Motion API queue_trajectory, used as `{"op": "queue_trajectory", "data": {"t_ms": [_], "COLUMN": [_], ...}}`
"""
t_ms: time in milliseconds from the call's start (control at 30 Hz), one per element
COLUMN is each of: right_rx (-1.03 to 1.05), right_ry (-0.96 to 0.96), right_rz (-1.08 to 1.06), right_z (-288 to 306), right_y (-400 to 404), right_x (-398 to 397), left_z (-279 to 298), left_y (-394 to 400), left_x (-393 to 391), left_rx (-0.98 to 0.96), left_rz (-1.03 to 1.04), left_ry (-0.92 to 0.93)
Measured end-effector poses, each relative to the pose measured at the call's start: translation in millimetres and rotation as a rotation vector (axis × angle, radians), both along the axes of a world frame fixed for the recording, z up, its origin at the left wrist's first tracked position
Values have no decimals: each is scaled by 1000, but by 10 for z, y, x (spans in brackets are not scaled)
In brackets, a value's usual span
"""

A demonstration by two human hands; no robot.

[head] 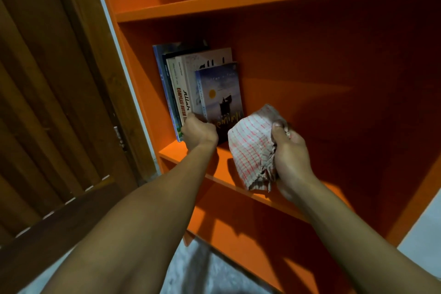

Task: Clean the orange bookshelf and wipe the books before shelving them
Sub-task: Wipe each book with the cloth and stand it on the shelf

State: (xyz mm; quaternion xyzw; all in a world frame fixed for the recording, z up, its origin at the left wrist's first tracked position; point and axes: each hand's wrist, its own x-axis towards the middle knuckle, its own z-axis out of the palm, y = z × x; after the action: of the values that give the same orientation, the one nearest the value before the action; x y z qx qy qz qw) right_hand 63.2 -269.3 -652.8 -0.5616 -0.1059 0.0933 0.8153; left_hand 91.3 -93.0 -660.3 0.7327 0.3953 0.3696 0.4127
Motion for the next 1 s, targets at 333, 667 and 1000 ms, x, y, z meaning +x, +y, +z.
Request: {"op": "queue_trajectory", "data": {"t_ms": [333,667,1000], "right_rx": [26,-54,-355], "right_ry": [-19,-47,-103], "right_rz": [-12,173,359], "right_z": [49,-5,-772], "right_y": [-48,167,531], "right_x": [-114,-708,-1256], "left_z": [-100,-831,-2987], "left_y": [69,316,229], "left_x": [-270,-1642,-3011], "left_rx": [80,291,-227], "left_rz": [-86,-166,-186], "left_ry": [15,98,540]}}
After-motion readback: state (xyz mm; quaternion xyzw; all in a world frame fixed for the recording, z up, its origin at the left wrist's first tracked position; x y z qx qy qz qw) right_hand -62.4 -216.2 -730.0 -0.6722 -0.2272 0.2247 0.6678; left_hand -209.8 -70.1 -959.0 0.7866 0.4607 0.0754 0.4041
